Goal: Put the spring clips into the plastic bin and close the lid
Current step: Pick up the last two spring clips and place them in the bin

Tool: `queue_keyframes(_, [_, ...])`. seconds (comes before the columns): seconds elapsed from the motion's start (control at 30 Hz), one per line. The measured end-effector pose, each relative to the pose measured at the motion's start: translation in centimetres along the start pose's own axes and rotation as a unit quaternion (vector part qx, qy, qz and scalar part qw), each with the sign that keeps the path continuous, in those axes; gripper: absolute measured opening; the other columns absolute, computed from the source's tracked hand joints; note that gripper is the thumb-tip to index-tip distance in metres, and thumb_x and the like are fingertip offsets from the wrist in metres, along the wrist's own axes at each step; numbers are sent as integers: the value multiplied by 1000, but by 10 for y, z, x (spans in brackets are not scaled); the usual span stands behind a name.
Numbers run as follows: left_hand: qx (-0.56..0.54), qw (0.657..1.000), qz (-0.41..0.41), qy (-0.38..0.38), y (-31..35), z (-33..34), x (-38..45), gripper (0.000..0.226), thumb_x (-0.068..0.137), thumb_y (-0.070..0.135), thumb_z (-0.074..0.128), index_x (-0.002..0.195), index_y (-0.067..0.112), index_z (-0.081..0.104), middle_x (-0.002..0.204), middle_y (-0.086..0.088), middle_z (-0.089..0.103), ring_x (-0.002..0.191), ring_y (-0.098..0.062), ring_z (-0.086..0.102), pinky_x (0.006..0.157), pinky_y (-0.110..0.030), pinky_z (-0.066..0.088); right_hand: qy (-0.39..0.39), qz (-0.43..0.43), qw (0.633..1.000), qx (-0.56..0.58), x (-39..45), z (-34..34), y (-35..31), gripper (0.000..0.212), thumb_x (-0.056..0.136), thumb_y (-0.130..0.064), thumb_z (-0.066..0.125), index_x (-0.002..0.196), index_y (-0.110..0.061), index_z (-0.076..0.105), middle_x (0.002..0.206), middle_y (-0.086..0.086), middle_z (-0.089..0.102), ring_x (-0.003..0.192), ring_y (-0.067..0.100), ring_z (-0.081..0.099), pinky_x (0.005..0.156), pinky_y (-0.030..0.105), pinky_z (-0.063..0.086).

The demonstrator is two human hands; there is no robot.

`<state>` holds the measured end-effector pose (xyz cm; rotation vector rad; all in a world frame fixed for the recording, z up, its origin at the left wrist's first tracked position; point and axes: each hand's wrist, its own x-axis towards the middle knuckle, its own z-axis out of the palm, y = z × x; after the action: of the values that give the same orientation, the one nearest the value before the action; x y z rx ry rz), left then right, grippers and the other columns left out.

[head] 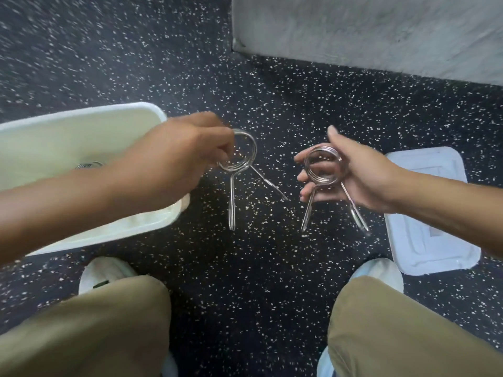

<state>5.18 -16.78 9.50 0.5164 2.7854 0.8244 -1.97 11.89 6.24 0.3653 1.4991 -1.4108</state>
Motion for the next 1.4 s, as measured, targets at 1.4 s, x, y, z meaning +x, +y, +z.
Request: queue_keyframes(1.4, [102,951,-279,-90,-211,-12,-130,20,85,-8,49,83,10,44,69,-4,47,64,-29,42,48,-33,19,27,-147,919,-364,118,294,-36,23,102,-20,45,100,-11,65,101,10,73,82,24,64,67,33,48])
